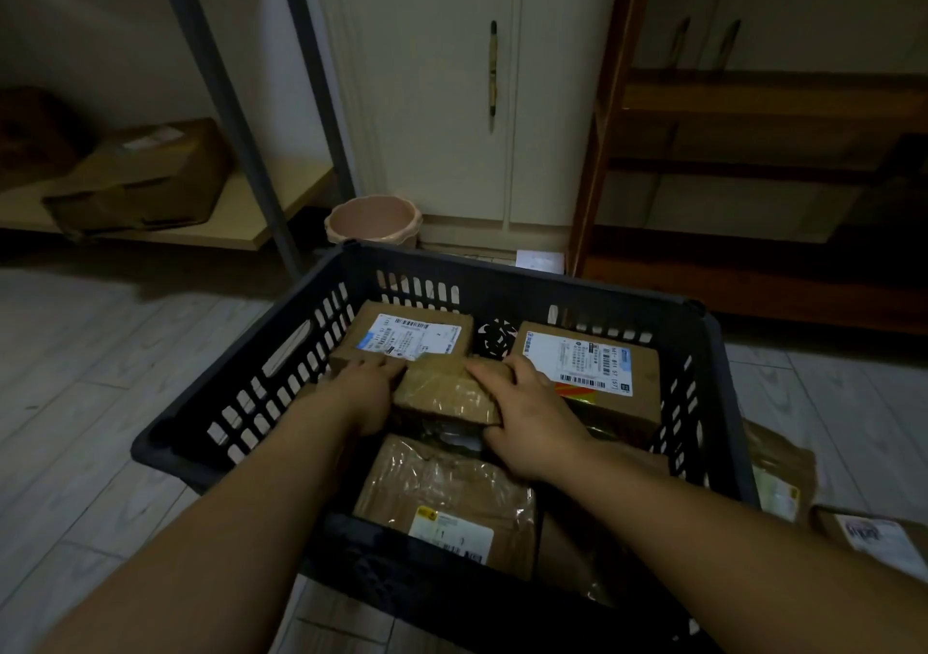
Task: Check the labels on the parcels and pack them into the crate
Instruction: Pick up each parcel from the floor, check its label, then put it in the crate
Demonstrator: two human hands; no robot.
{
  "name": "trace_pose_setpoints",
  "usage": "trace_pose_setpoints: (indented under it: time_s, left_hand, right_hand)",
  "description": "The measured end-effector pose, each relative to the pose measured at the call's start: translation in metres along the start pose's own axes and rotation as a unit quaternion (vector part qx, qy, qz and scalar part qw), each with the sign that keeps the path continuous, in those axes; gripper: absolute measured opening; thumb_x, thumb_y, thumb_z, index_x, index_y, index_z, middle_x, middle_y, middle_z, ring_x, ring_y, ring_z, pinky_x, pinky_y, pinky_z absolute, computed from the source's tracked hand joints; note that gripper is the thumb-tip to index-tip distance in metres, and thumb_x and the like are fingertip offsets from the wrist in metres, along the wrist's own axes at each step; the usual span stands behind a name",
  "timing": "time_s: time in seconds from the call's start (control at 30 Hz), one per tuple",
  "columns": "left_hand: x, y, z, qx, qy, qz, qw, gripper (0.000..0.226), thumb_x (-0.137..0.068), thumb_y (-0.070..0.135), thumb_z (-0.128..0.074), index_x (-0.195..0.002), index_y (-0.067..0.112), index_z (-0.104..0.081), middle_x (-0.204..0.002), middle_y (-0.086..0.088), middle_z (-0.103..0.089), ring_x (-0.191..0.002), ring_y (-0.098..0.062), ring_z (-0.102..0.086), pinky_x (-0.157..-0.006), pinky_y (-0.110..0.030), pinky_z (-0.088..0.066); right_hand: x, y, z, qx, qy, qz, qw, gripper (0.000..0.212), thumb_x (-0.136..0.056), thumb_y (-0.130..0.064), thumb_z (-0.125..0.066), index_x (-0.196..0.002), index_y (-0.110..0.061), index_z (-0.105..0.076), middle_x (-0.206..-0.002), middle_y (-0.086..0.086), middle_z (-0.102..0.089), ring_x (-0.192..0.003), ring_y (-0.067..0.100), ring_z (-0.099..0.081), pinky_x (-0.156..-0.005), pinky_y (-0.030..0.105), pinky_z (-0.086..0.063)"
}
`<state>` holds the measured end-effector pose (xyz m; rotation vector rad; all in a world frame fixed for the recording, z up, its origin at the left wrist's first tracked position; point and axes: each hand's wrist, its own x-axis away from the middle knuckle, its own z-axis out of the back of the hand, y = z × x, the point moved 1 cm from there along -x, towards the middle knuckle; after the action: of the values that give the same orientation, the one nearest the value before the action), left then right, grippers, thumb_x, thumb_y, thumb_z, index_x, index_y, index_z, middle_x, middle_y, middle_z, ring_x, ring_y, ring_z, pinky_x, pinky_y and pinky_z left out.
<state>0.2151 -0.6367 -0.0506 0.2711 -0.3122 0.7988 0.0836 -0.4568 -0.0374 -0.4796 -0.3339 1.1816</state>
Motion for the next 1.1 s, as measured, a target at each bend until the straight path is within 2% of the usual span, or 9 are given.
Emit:
trace_pose_setpoints:
  time_s: [0.1,0.23,0.33,0.43,0.5,0.6,0.67,0.9,1.1]
  left_hand:
    - [-0.011,-0.009,0.0,0.009,-0.059,-0.012,0.998,0.064,-0.09,0.03,-0.053,-0.146,0.034,-0.022,-0.158,-0.004,0.0,-0.144,-0.032,-0.008,-0.116,-0.051,-0.01]
    - [-0.019,-0.024,0.014,0.092,0.036,0.021,0.995,0.047,-0.095,0.029,-0.044,-0.141,0.034,-0.034,-0.148,-0.011,-0.034,-0.129,-0.03,-0.039,-0.107,-0.045,-0.033]
    - [-0.018,-0.026,0.019,0.314,0.035,0.071,0.946,0.043,-0.1,0.03,-0.036,-0.142,0.023,-0.034,-0.139,-0.015,-0.045,-0.119,-0.031,-0.049,-0.098,-0.041,-0.041]
    - [-0.01,-0.023,0.02,0.446,-0.003,0.107,0.888,0.044,-0.097,0.052,-0.031,-0.116,0.021,-0.055,-0.106,-0.008,-0.062,-0.09,-0.024,-0.06,-0.07,-0.032,-0.048]
    - [-0.011,-0.024,0.019,0.434,-0.013,0.09,0.896,0.042,-0.094,0.057,-0.034,-0.111,0.025,-0.054,-0.108,-0.005,-0.06,-0.087,-0.018,-0.058,-0.068,-0.027,-0.043]
    - [-0.015,-0.027,0.014,0.332,-0.021,0.054,0.942,0.062,-0.085,0.067,-0.041,-0.129,0.025,-0.052,-0.133,-0.006,-0.046,-0.116,-0.024,-0.048,-0.1,-0.041,-0.038]
    - [-0.017,-0.03,0.012,0.299,-0.022,0.045,0.953,0.07,-0.08,0.072,-0.042,-0.135,0.029,-0.047,-0.145,-0.009,-0.037,-0.128,-0.029,-0.039,-0.108,-0.048,-0.03]
    - [-0.018,-0.026,0.007,0.283,-0.018,-0.007,0.959,0.078,-0.078,0.078,-0.03,-0.137,0.029,-0.043,-0.15,-0.006,-0.032,-0.138,-0.025,-0.025,-0.114,-0.044,-0.016]
    - [-0.022,-0.027,0.003,0.164,-0.007,-0.013,0.986,0.082,-0.078,0.077,-0.028,-0.144,0.028,-0.032,-0.156,-0.005,-0.021,-0.144,-0.024,-0.011,-0.116,-0.047,-0.009]
  right_hand:
    - [-0.001,0.002,-0.005,0.008,0.016,0.012,1.0,0.075,-0.081,-0.038,-0.065,-0.14,-0.046,-0.019,-0.143,0.0,-0.021,-0.129,0.022,-0.028,-0.104,0.04,-0.034]
    - [-0.012,-0.005,-0.014,0.029,0.008,0.032,0.999,0.071,-0.083,-0.034,-0.064,-0.14,-0.042,-0.023,-0.144,0.0,-0.019,-0.128,0.023,-0.028,-0.102,0.038,-0.036]
    - [-0.026,-0.012,-0.016,0.012,0.004,0.04,0.999,0.069,-0.084,-0.033,-0.064,-0.141,-0.04,-0.025,-0.142,0.002,-0.024,-0.127,0.023,-0.031,-0.102,0.038,-0.035]
    - [-0.029,-0.012,-0.021,-0.005,-0.002,0.034,0.999,0.068,-0.086,-0.035,-0.063,-0.142,-0.041,-0.025,-0.144,0.003,-0.022,-0.129,0.024,-0.029,-0.105,0.038,-0.033]
    - [-0.028,-0.009,-0.024,0.013,-0.018,0.036,0.999,0.07,-0.085,-0.042,-0.062,-0.143,-0.042,-0.022,-0.147,0.003,-0.017,-0.132,0.025,-0.027,-0.106,0.04,-0.033]
    - [-0.028,-0.005,-0.019,0.04,-0.045,0.042,0.997,0.073,-0.083,-0.049,-0.061,-0.142,-0.045,-0.019,-0.144,0.003,-0.019,-0.129,0.025,-0.03,-0.103,0.039,-0.036]
    - [-0.029,-0.004,-0.015,0.054,-0.06,0.049,0.996,0.075,-0.081,-0.049,-0.064,-0.139,-0.047,-0.018,-0.139,0.002,-0.023,-0.123,0.023,-0.034,-0.098,0.036,-0.037]
    - [-0.028,0.013,0.015,0.056,-0.071,0.032,0.995,0.077,-0.071,-0.044,-0.071,-0.128,-0.053,-0.02,-0.109,-0.005,-0.031,-0.099,0.014,-0.04,-0.078,0.031,-0.039]
    - [0.01,0.042,0.018,0.131,-0.086,0.015,0.988,0.079,-0.073,-0.044,-0.071,-0.126,-0.055,-0.014,-0.115,-0.002,-0.032,-0.097,0.012,-0.037,-0.08,0.033,-0.043]
